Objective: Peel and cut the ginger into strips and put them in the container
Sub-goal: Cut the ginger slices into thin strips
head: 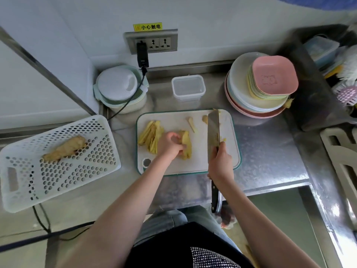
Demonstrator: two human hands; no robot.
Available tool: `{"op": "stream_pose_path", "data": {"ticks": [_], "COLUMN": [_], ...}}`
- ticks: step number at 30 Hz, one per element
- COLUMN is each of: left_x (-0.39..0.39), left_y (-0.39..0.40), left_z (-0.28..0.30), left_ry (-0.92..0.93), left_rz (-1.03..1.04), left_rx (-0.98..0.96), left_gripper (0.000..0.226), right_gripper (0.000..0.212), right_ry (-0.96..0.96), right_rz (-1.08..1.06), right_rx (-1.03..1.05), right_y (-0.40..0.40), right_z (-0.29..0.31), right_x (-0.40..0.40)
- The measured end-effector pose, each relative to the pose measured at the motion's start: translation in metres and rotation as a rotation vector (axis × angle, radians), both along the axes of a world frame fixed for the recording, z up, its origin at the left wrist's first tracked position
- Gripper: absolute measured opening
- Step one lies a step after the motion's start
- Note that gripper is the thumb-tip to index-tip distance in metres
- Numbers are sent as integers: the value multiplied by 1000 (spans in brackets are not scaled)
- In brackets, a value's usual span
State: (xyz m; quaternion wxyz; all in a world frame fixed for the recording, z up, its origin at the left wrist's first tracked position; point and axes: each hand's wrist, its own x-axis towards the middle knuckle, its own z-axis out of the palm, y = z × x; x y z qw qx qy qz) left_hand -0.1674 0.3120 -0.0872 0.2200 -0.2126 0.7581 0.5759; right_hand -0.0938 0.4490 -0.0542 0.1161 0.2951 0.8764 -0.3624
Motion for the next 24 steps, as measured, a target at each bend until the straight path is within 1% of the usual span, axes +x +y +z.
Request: {"op": "stream_pose_path", "data": {"ticks": [2, 5, 8, 10, 11, 13, 14, 18, 20, 22, 24], "left_x": [5, 4, 8, 13, 14, 20, 23, 27, 26, 24, 19], "left_y": [-3, -5, -8, -10, -10, -6, -3, 4, 4, 1, -5], "left_z": [-4, -5, -8, -10, -13, -12, -10, -9, -9, -7, -9], "left_ry": [-34, 4, -7, 34, 77, 173, 204, 239, 221, 188, 121], "left_rz": [-2, -38, 4, -10, -54, -141, -167, -177, -169, -84, 43], "left_rx": [-4, -120, -106, -127, -167, -215, -217, -223, -210, -175, -146], "left_gripper": [33, 35, 46, 52, 47, 25, 18, 16, 11, 9, 17], "right_gripper": [15, 15, 18, 18, 18, 18, 18, 16, 16, 13, 13], "right_ry": [-7, -29, -66, -96, -107, -116, -114, -107, -103, -74, -32], "right_rz": [32, 95, 174, 208, 217, 221, 221, 241, 237, 203, 184], "right_rx": [-11, -18, -17, -6, -3, -2, -3, 16, 36, 53, 57], "right_y": [-6, -13, -19, -23, -24, -27, -29, -33, -31, -28, -26], "right_z": [-1, -4, -5, -6, -7, -9, -10, -11, -11, -9, -7], "right_x": [-2, -3, -2, 0, 0, 2, 2, -1, -2, -4, -8]}}
